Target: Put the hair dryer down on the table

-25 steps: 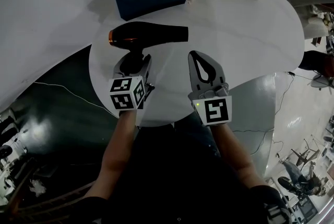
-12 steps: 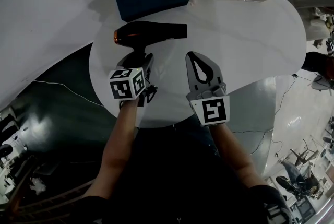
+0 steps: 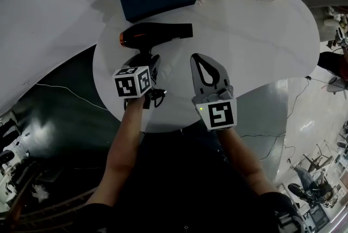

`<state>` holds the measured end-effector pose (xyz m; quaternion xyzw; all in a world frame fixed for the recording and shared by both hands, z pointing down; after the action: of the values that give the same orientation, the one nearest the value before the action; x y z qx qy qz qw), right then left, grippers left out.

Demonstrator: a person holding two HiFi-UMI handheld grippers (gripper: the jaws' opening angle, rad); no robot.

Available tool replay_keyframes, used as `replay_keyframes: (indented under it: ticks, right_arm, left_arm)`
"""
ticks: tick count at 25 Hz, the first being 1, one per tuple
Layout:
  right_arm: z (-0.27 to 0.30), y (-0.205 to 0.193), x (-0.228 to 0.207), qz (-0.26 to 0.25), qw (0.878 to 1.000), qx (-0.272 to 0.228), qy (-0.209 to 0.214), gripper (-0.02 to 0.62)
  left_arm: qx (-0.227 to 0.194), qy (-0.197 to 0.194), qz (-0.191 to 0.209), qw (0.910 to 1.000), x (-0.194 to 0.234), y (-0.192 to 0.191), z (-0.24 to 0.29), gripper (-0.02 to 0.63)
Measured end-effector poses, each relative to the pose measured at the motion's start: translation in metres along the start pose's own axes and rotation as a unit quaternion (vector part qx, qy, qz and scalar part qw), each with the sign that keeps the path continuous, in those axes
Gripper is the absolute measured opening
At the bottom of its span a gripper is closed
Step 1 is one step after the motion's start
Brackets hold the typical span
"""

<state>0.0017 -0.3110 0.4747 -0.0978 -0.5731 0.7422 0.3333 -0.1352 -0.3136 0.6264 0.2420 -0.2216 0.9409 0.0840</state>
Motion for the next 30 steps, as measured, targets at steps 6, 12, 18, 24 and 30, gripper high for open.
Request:
replay_keyframes:
  ticks: [6,12,18,24,30]
  right_arm:
    - [-0.006,0.002,0.001,0.000,1.000,-0.002,-0.003,0.012]
    - [-0.017,0.007,-0.003,0.007,1.000,-0.009,-0.012,0.012]
    - [-0.026,0.019,-0.004,0.013,1.000,-0.022,-0.019,0.012]
    - [-0.040,0.041,0.003,0.008,0.999,-0.041,-0.016,0.012]
    - [-0.056,0.078,0.002,-0.007,0.997,-0.071,-0.021,0.012]
  left_arm:
    - [0.019,0.003,0.013,0.9997,-0.002,-0.003,0.003,0.264]
    - [-0.010,-0.008,0.005,0.9999,-0.008,0.001,-0.010,0.338]
    - [-0.091,-0.010,0.035,0.9952,-0.020,0.014,-0.053,0.344]
    - [-0.198,0.004,0.089,0.9762,-0.041,0.031,-0.115,0.204]
    - [-0.313,0.014,0.121,0.9418,-0.075,0.047,-0.191,0.041]
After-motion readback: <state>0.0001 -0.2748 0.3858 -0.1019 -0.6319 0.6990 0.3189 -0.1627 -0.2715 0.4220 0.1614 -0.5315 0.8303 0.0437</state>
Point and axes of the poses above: the fingertips, and each gripper's own axes: z forward along the fingers, x to its left, y out of its top, the point moved 1 cm from there along -z, backward along the fingers, and after that the axes turned 14 degrees about -z, right-handed, at the moved point
